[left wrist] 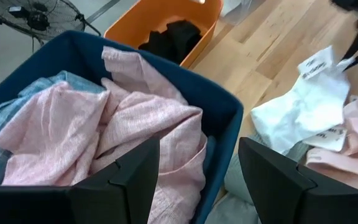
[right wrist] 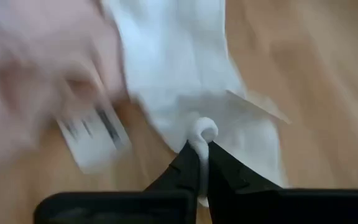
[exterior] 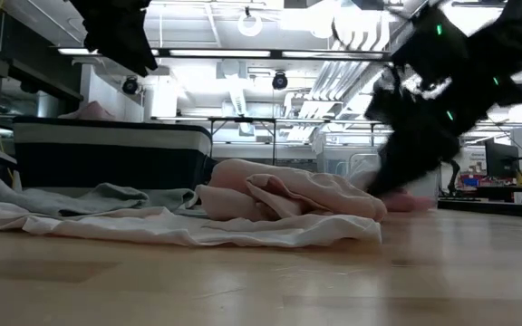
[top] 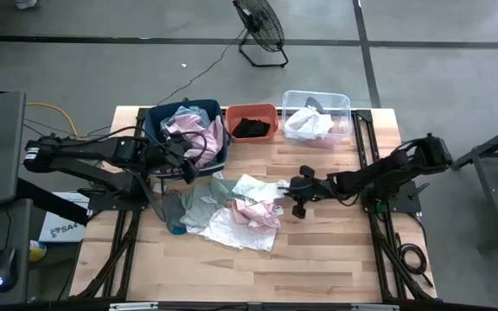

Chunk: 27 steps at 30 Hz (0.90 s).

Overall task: Pick & Place Cloths
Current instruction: Put the white sock into the orange bin

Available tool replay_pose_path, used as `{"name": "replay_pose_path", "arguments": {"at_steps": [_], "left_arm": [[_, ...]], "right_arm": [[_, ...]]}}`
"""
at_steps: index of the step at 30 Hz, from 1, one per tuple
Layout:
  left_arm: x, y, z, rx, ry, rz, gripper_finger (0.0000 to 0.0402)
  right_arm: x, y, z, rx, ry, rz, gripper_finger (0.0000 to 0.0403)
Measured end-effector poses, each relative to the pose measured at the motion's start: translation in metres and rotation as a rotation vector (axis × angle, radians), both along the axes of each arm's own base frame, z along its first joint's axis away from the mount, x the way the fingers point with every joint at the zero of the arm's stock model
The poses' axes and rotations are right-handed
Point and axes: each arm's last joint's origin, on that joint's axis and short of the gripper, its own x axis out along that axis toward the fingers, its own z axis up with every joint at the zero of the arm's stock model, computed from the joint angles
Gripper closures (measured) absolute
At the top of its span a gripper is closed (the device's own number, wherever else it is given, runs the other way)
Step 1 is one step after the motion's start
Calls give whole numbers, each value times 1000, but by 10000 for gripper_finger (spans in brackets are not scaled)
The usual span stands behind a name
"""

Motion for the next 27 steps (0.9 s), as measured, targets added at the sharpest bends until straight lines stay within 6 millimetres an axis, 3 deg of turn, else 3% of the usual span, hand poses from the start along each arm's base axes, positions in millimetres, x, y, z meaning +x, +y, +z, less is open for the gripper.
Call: {"name": "replay_pose_path", "arguments": {"at_steps": [11, 27], "left_arm": [[9, 0, -7, 33, -34, -35, 188], [11, 0, -6, 45, -32, -48, 188]], "right_arm": [[15, -5, 98, -206, -266, 16, 399], [27, -74, 233, -475, -547, -87, 399]]}}
